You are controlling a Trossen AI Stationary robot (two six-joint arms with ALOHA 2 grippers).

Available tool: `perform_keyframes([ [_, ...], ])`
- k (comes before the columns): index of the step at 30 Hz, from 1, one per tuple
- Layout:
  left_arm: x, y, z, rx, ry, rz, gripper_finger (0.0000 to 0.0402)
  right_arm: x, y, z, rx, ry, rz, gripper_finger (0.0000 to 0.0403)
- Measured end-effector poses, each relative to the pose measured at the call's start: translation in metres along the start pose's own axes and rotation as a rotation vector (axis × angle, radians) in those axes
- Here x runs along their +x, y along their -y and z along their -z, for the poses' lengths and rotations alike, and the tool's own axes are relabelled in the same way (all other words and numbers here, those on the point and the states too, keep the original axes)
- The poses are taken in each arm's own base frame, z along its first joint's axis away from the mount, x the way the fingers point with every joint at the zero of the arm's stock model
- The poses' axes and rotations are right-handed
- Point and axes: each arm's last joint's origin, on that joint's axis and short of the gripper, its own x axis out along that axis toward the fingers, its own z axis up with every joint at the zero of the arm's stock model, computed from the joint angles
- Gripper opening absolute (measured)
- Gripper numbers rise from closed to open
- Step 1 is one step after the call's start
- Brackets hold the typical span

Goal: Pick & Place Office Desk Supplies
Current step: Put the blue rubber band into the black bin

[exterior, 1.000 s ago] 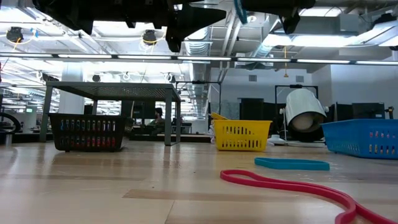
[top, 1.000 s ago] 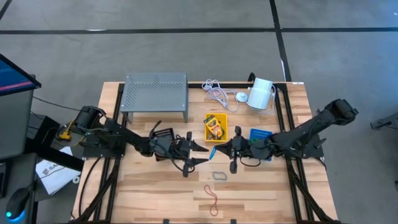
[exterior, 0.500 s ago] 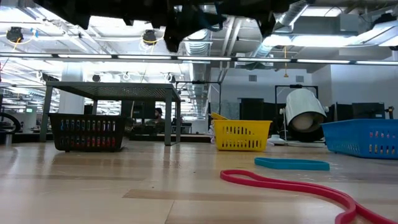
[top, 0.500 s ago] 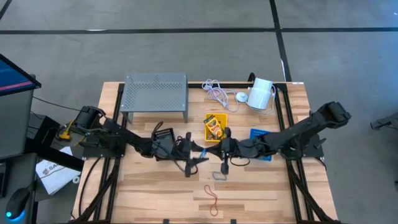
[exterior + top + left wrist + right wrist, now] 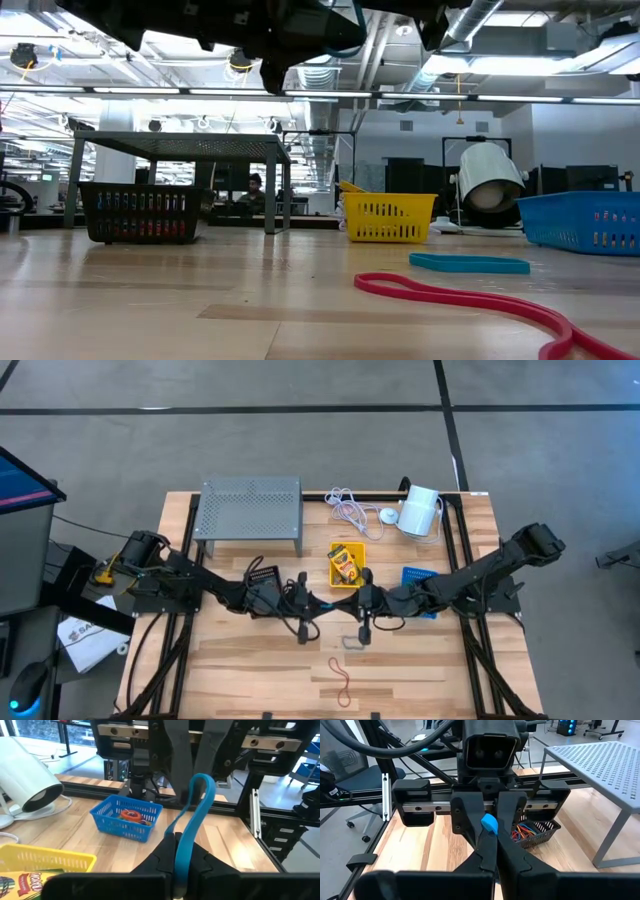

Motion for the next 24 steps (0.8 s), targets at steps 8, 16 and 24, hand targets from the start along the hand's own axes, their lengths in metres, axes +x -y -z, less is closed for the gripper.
perform_keyframes([
  [8,-0.001,-0.001,0.002,0.013,-0.035,-0.010,0.0001,0.000,0.000,0.002,-0.009,-0.013,0.003,0.0042],
  [16,-0.013,-0.003,-0.010,0.034,-0.069,-0.087,0.0000,0.001,0.000,0.003,-0.001,-0.018,-0.020,0.0200],
  [24,-0.037,-0.010,-0.019,0.068,-0.210,-0.202,0.0000,0.000,0.001,0.000,0.035,0.007,0.036,0.0257],
])
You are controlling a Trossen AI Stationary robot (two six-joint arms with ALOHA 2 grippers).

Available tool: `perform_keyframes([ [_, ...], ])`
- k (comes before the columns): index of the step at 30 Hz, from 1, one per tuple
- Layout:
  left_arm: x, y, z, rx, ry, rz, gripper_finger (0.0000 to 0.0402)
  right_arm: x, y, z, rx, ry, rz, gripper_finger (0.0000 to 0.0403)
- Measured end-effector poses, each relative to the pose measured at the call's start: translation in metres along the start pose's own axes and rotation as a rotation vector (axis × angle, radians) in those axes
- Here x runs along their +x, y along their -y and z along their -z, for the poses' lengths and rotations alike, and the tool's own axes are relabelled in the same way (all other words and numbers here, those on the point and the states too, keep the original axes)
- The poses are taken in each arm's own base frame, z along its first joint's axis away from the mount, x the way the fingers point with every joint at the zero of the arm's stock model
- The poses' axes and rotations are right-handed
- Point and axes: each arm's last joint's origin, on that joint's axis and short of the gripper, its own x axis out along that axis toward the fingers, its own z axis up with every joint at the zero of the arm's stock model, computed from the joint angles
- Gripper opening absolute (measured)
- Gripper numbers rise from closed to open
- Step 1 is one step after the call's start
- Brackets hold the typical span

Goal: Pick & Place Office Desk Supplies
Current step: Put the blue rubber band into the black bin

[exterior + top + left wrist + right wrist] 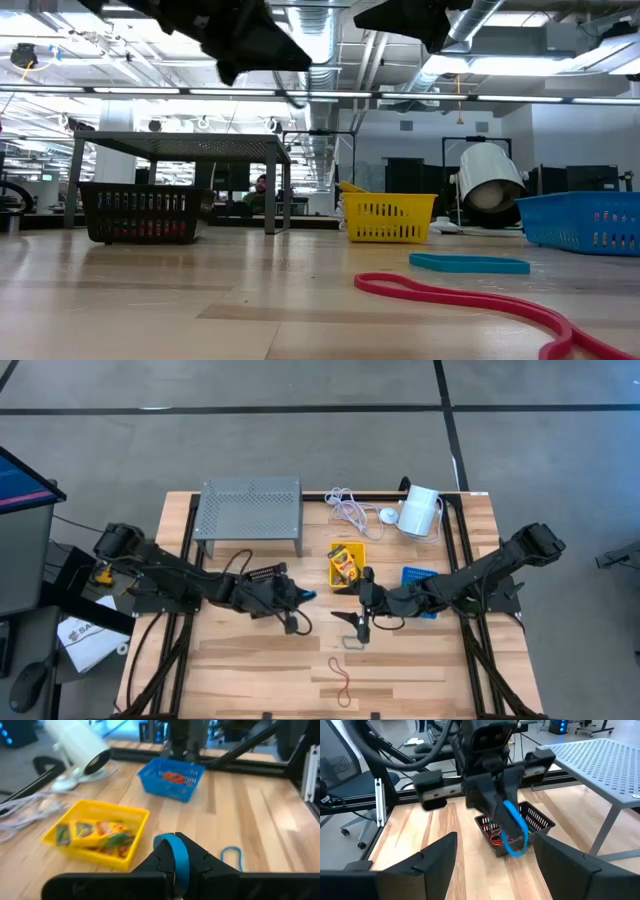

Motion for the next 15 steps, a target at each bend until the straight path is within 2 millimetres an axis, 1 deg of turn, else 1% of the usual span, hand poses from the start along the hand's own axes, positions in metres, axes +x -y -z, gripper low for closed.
perform_keyframes([
  [3,-0.014,-0.006,-0.002,-0.008,-0.065,-0.016,0.0000,0.000,0.001,0.000,0.015,0.006,0.029,0.0249],
  [8,-0.045,-0.019,-0.003,-0.039,-0.193,-0.051,0.0000,0.000,0.003,0.002,0.013,-0.006,0.075,0.0228],
  [12,-0.066,-0.032,0.003,-0.103,-0.308,-0.111,0.0000,-0.001,0.003,0.003,0.006,-0.017,0.079,0.0209],
  [15,-0.074,-0.039,0.011,-0.148,-0.405,-0.165,0.0000,-0.003,0.004,0.002,0.011,-0.026,0.081,0.0196],
])
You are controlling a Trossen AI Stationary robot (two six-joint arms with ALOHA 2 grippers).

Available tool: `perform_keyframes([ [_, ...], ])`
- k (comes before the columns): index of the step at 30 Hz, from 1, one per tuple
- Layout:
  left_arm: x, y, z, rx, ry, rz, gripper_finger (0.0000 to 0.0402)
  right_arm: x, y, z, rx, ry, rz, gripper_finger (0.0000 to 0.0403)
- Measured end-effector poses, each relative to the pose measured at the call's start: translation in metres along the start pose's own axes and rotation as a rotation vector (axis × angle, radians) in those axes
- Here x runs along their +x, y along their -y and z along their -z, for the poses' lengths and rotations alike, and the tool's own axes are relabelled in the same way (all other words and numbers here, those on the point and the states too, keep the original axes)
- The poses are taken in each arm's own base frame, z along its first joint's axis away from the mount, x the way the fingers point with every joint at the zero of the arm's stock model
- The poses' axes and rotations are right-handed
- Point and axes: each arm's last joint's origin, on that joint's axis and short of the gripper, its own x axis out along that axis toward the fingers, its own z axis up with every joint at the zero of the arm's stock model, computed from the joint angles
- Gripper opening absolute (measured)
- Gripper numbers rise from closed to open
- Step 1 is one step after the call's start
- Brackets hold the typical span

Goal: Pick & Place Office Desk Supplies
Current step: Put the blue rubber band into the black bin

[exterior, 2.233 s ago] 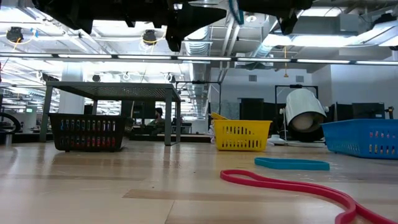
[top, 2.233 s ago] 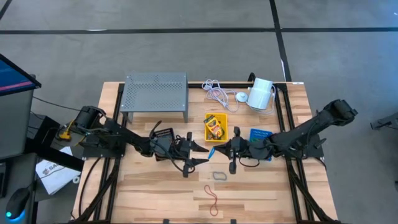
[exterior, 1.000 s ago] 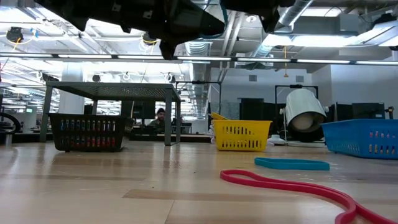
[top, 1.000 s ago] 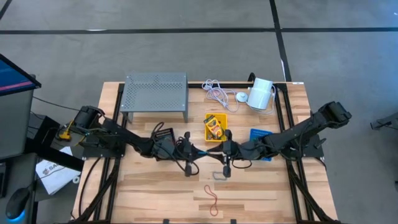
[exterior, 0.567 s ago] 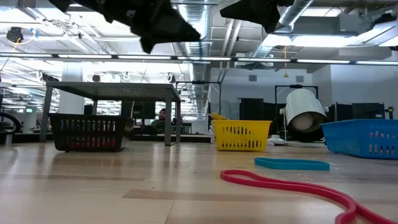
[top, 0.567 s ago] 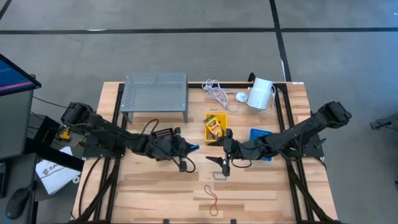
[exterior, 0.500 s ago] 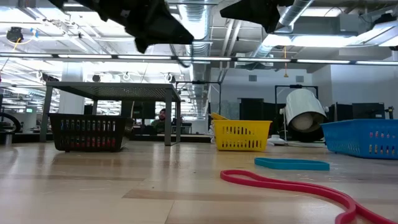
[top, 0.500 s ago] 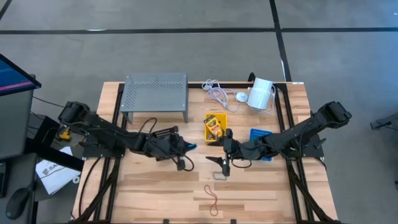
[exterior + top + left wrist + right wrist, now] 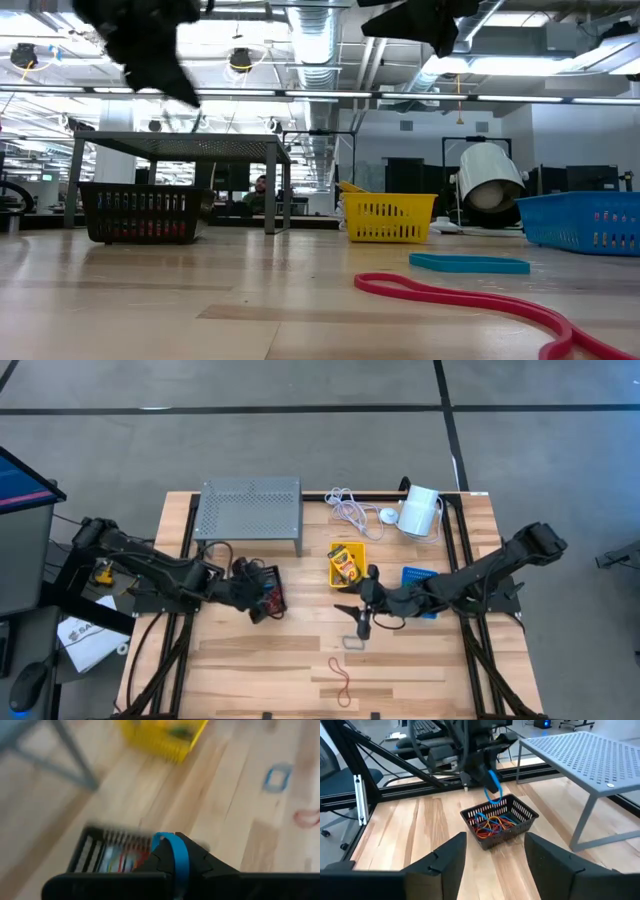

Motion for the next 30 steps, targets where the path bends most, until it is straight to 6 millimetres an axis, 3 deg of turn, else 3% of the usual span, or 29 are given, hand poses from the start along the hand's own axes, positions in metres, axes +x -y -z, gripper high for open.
perform_keyframes([
  [9,0.013,-0.001,0.018,-0.010,-0.198,-0.052,0.0000,-0.014,0.009,0.001,0.030,-0.099,0.032,0.0165],
  [22,0.036,-0.003,0.022,-0.028,-0.305,-0.082,0.0000,-0.017,0.009,0.003,0.028,-0.129,0.035,0.0154],
  [30,0.037,-0.003,0.022,-0.028,-0.306,-0.081,0.0000,-0.017,0.010,0.004,0.024,-0.134,0.036,0.0154],
])
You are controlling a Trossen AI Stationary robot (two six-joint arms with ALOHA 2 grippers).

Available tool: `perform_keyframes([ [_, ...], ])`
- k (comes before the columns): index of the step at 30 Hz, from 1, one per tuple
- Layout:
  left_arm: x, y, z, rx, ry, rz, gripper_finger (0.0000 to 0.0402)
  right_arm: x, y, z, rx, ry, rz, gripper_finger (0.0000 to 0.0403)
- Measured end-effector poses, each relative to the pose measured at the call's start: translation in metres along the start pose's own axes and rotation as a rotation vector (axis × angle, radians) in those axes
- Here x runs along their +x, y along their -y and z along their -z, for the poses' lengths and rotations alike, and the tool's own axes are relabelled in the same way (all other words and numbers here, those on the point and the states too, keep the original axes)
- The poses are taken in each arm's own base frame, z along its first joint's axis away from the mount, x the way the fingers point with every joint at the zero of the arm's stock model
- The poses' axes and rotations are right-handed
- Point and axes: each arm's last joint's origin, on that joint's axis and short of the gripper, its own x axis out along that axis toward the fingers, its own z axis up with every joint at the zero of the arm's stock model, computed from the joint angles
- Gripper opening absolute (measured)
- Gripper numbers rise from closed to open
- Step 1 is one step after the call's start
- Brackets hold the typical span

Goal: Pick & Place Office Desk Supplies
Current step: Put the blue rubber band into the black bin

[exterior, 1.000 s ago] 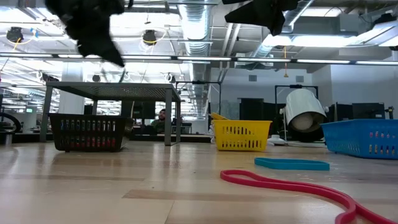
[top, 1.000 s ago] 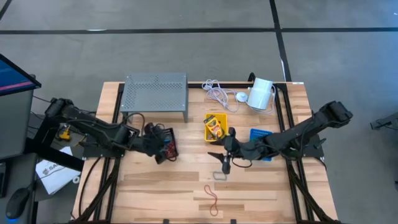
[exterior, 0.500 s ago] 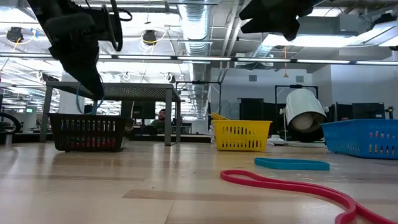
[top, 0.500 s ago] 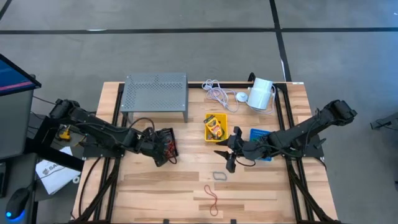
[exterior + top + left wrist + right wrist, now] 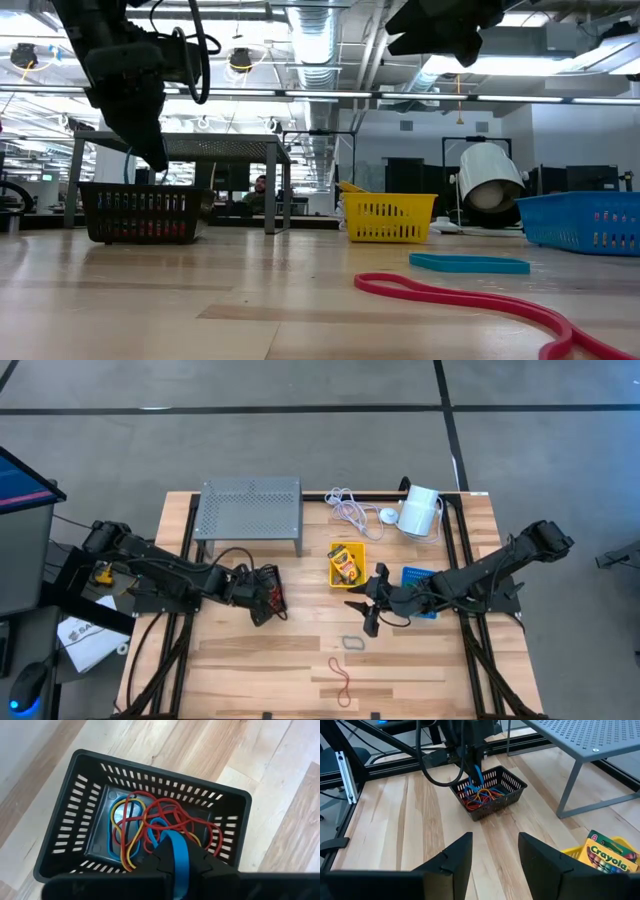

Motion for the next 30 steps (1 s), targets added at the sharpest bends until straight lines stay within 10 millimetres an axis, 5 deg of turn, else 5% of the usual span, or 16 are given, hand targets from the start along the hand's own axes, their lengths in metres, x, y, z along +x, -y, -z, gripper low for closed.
perform_keyframes([
  [8,0.000,0.000,0.000,0.000,0.003,-0.002,0.0017,0.000,0.000,0.000,0.004,0.000,0.000,0.0154],
  [21,0.001,-0.003,-0.002,-0.005,-0.003,-0.002,0.0179,-0.004,-0.006,0.003,0.015,-0.012,-0.021,0.0154],
  [30,-0.015,0.011,-0.021,0.012,0.204,0.202,0.0181,-0.013,-0.018,0.015,0.005,-0.087,-0.081,0.0154],
])
